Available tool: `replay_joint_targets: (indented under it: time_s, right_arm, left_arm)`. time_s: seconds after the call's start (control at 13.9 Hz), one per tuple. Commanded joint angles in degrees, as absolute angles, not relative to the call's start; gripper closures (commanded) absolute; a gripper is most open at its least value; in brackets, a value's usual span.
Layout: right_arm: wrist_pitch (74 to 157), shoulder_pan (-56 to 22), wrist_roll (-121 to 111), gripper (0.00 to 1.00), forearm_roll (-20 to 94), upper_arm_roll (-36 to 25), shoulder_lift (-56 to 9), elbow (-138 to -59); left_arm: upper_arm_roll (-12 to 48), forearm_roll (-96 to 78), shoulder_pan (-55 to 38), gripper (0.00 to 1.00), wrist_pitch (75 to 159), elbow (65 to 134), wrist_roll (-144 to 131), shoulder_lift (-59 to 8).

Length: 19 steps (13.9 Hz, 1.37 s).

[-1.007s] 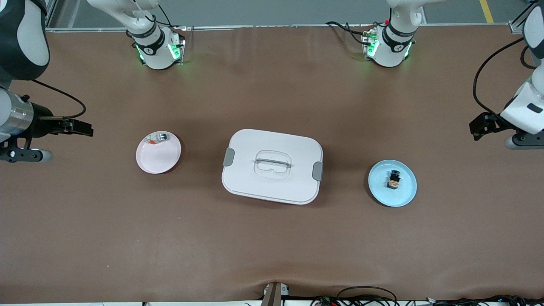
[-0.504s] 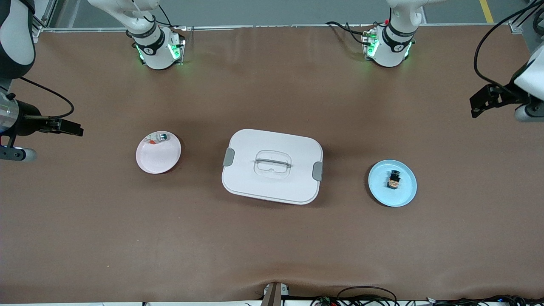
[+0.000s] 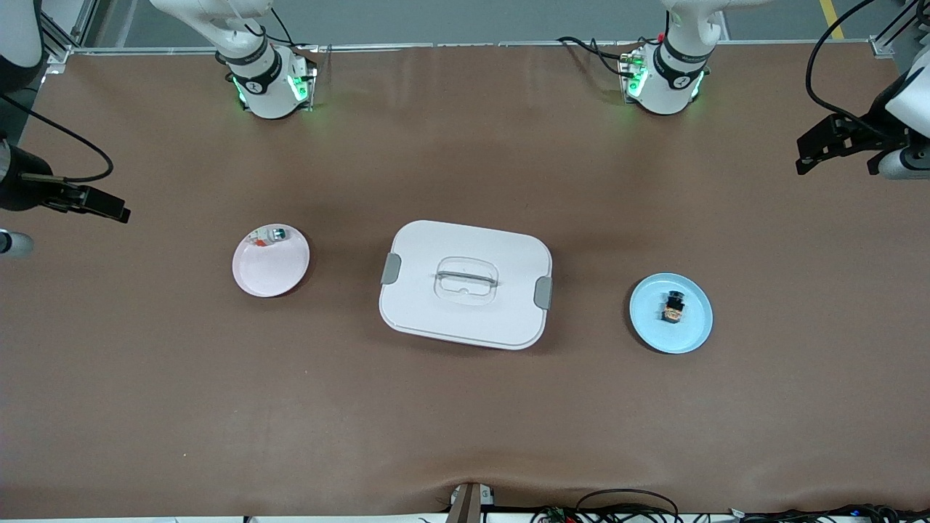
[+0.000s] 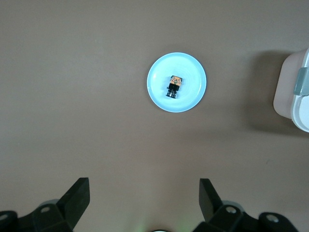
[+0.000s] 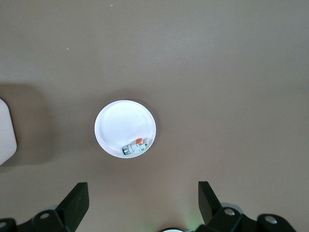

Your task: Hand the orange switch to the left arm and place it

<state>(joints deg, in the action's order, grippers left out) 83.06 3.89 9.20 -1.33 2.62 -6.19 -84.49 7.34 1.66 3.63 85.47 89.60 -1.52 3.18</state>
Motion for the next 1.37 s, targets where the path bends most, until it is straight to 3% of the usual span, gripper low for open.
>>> replay_joint_targets:
  time_s: [0.0, 1.29]
  right_arm:
    - [84.1, 4.7, 9.7, 0.0, 0.4, 3.2, -4.8, -84.9]
    - [84.6, 6.4, 4.3, 0.0, 2.6, 3.0, -0.4, -87.9]
  left_arm:
    - [7.5, 0.6, 2.7, 0.0, 85.3, 92.0, -3.7, 5.8]
    - [8.4, 0.4, 3.2, 0.0, 85.3, 90.3, -3.5, 4.4]
